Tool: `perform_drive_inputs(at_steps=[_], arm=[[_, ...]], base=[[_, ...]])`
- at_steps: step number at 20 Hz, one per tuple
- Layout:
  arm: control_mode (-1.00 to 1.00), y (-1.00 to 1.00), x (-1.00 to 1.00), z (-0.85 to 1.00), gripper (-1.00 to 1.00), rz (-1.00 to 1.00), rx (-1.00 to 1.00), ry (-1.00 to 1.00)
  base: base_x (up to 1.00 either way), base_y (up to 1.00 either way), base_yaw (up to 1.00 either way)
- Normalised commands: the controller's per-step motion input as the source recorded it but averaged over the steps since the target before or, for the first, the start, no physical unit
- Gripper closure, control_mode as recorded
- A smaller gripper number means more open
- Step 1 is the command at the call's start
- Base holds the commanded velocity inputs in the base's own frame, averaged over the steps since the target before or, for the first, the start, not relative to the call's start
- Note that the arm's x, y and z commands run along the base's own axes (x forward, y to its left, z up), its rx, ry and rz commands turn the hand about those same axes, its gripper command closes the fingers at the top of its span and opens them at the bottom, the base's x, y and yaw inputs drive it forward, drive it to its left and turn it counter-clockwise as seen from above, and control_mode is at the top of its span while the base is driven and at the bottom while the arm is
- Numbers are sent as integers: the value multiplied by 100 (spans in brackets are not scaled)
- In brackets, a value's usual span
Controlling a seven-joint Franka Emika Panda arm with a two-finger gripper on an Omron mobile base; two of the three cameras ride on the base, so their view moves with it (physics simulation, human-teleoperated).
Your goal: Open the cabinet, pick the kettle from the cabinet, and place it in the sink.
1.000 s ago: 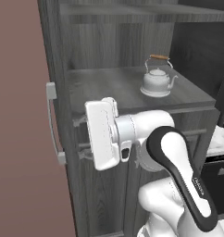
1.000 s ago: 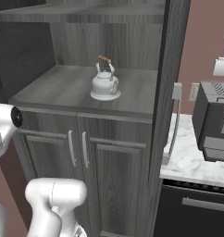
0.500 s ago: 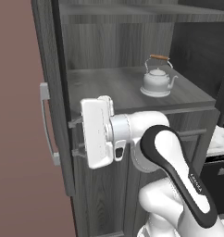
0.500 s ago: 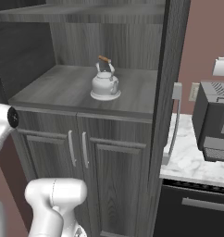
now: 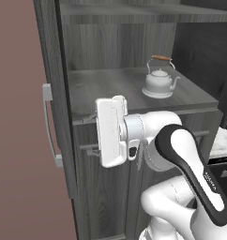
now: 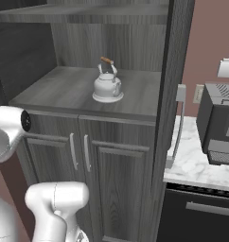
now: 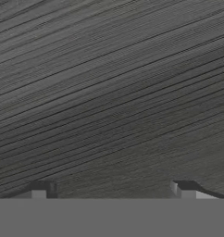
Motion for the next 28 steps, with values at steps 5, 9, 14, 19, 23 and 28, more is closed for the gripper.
perform_drive_inputs(at_steps=[5,9,14,19,23,28], arm=[[-100,-49,1,0,-100,-2,0,0],[-100,-50,1,0,-100,-3,0,0],[-100,-51,0,2,-100,-3,-1,0],[-100,-46,-3,6,-100,-6,-8,0],[-100,-46,-3,5,-100,-7,-12,0],[-100,-44,-5,2,-100,-7,-14,-8]], base=[[0,0,0],[0,0,0],[0,0,0],[0,0,0],[0,0,0],[0,0,0]])
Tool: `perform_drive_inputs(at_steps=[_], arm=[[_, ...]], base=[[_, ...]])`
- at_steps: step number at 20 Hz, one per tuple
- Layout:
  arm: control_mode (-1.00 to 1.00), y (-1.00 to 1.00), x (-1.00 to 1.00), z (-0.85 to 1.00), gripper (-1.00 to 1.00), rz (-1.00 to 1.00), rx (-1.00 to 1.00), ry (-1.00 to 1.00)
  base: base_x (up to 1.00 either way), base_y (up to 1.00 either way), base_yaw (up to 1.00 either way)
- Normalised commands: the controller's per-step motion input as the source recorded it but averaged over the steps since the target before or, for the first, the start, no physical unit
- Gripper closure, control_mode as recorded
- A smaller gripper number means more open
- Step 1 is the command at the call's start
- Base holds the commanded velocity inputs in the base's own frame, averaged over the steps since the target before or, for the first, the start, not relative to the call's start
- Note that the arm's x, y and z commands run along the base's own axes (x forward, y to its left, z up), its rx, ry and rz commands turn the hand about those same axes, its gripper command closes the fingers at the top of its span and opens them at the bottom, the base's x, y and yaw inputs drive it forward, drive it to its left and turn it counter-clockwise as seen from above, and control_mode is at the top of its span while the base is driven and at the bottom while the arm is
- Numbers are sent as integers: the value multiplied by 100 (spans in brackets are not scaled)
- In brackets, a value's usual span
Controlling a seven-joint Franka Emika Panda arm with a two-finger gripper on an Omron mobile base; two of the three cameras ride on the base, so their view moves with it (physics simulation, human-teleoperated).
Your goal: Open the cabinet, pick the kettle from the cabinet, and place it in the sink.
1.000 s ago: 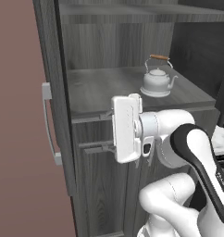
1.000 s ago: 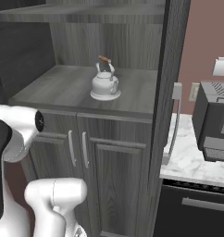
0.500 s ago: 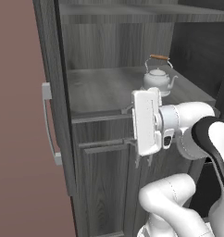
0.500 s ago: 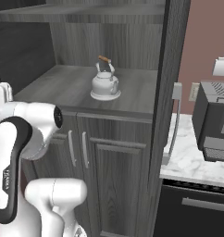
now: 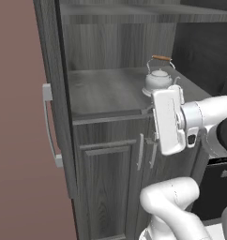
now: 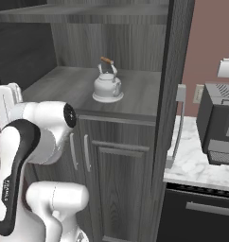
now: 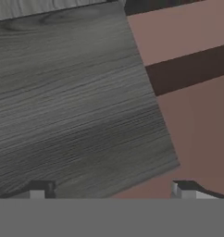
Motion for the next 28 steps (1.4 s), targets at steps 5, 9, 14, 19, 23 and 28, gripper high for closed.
perform_drive_inputs(at_steps=[5,9,14,19,23,28], arm=[[-100,-38,-5,2,-100,-7,-17,-15],[-100,-30,-2,3,-100,-11,-20,-17],[-100,-24,0,1,-100,-14,-24,-23],[-100,-24,0,0,-100,-13,-27,-27],[-100,-23,1,-2,-100,-14,-30,-35],[-100,-17,9,1,-100,-17,-23,-21]], base=[[0,0,0],[0,0,0],[0,0,0],[0,0,0],[0,0,0],[0,0,0]])
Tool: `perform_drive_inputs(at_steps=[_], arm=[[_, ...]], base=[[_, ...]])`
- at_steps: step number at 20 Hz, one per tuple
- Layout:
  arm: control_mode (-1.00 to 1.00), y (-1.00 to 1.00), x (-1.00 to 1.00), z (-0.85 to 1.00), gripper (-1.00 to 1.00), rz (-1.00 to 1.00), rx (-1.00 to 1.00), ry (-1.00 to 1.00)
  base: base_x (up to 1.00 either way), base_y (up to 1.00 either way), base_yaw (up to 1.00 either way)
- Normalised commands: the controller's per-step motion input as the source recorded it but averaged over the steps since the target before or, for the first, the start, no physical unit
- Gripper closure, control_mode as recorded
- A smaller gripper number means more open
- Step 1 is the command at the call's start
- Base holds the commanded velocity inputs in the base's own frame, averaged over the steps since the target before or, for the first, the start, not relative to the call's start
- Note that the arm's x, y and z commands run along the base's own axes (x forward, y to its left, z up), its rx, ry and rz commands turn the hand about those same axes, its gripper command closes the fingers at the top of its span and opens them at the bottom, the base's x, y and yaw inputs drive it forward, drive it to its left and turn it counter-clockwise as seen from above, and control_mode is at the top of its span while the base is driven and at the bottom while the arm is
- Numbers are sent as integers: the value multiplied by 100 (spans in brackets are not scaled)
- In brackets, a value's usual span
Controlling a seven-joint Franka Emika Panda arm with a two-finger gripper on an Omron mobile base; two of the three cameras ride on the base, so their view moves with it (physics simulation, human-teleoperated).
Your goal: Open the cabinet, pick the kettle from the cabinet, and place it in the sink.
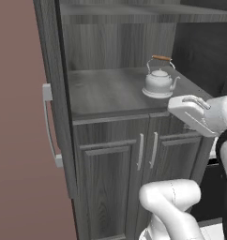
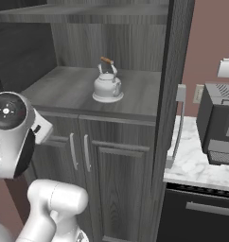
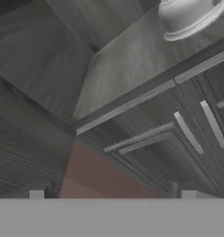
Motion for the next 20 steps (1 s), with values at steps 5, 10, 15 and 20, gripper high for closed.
perform_drive_inputs(at_steps=[5,10,15,20], arm=[[-100,-14,16,2,-100,-21,-18,-15],[-100,-20,15,1,-100,-19,-19,-11],[-100,-22,18,0,-100,-16,-15,-4],[-100,-20,22,2,-100,-11,-8,0]], base=[[0,0,0],[0,0,0],[0,0,0],[0,0,0]])
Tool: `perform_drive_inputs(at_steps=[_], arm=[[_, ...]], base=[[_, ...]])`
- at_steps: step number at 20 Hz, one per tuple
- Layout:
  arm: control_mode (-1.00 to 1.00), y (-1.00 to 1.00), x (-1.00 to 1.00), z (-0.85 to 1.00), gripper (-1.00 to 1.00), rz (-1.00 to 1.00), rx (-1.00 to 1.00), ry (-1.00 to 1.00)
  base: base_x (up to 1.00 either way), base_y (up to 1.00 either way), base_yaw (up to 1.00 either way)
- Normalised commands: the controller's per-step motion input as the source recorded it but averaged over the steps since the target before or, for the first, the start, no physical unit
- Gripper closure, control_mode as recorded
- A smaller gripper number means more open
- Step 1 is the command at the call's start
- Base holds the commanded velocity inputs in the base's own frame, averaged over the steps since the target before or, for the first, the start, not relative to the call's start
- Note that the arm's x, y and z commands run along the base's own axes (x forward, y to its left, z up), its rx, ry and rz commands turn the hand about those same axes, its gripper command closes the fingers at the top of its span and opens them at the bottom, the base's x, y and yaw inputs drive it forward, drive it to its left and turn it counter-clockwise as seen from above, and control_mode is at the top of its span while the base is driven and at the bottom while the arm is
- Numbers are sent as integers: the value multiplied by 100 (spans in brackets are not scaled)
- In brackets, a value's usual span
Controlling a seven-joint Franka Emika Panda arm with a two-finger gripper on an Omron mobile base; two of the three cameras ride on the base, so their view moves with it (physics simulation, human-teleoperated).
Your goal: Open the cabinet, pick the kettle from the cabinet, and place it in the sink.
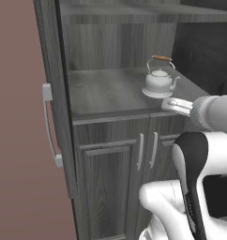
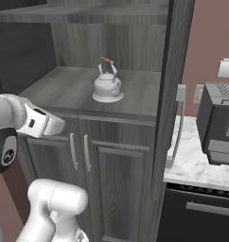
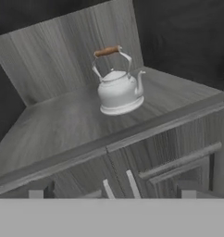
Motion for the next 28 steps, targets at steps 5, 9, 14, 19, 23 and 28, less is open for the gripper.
perform_drive_inputs(at_steps=[5,9,14,19,23,28], arm=[[-100,-16,24,9,-100,-5,-1,0],[-100,-18,25,9,-100,-1,0,0],[-100,-11,30,13,-100,0,0,0],[-100,-12,29,15,-100,0,-4,0],[-100,-13,27,12,-100,0,-10,0],[-100,-17,24,12,-100,0,-12,0]], base=[[0,0,0],[0,0,0],[0,0,0],[0,0,0],[0,0,0],[0,0,0]])
